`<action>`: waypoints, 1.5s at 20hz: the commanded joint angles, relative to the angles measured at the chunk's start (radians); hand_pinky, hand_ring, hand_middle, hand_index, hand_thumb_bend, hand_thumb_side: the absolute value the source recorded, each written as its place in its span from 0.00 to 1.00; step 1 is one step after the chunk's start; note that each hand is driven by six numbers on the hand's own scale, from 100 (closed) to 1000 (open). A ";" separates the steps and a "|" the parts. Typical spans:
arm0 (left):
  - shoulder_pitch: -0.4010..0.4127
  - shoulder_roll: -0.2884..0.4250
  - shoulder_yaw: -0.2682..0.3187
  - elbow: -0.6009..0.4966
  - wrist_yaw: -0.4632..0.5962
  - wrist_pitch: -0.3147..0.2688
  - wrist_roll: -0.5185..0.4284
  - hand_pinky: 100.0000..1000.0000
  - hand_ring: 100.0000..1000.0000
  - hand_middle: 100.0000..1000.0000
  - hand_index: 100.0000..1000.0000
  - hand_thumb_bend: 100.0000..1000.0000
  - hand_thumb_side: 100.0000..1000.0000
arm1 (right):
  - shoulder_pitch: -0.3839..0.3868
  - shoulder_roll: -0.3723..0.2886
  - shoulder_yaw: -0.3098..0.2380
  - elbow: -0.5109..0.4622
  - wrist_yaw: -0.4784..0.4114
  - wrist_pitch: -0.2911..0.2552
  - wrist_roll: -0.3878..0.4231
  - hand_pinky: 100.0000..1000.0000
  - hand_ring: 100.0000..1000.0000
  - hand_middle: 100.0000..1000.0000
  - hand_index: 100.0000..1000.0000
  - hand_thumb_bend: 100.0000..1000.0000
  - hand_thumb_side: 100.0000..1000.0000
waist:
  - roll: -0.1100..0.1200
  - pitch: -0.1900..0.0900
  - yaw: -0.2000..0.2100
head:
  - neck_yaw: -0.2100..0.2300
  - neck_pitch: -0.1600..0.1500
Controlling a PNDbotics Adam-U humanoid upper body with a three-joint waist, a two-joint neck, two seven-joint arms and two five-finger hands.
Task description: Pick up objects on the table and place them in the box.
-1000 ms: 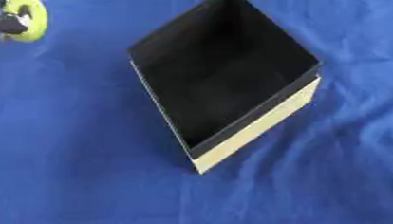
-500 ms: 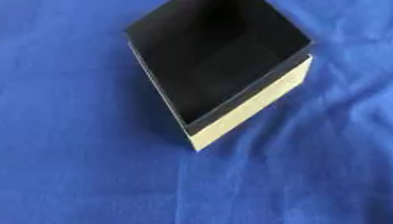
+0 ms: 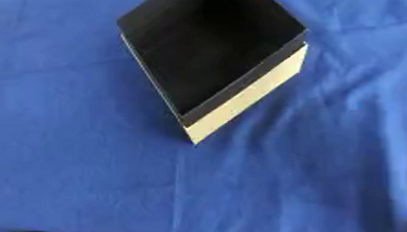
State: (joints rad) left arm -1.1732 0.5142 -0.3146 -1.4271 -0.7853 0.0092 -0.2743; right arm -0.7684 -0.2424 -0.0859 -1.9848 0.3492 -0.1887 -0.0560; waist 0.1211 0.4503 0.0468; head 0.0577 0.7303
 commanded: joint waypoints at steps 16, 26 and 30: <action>-0.036 -0.066 -0.081 -0.312 0.258 0.145 -0.179 0.00 0.33 0.38 0.46 0.06 0.03 | -0.061 0.040 0.007 -0.015 0.022 0.008 -0.031 0.85 0.80 0.69 0.84 0.00 0.23 | 0.013 -0.185 -0.026 | -0.089 -0.050; -0.028 -0.076 -0.103 -0.302 0.337 0.169 -0.204 0.00 0.33 0.38 0.46 0.08 0.01 | -0.057 0.052 0.005 -0.015 0.016 0.006 -0.039 0.85 0.80 0.69 0.85 0.00 0.25 | 0.022 -0.183 -0.033 | -0.108 -0.033; 0.005 -0.072 -0.125 -0.277 0.351 0.180 -0.219 0.00 0.33 0.38 0.46 0.10 0.00 | -0.053 0.053 0.001 -0.015 0.013 0.006 -0.042 0.85 0.80 0.69 0.85 0.00 0.27 | 0.023 -0.178 -0.032 | -0.111 -0.028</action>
State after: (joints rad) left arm -1.1556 0.4314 -0.4417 -1.7017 -0.4430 0.1868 -0.4880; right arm -0.8093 -0.1891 -0.0802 -1.9848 0.3664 -0.1814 -0.0942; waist 0.1338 0.4503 0.0131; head -0.0493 0.7003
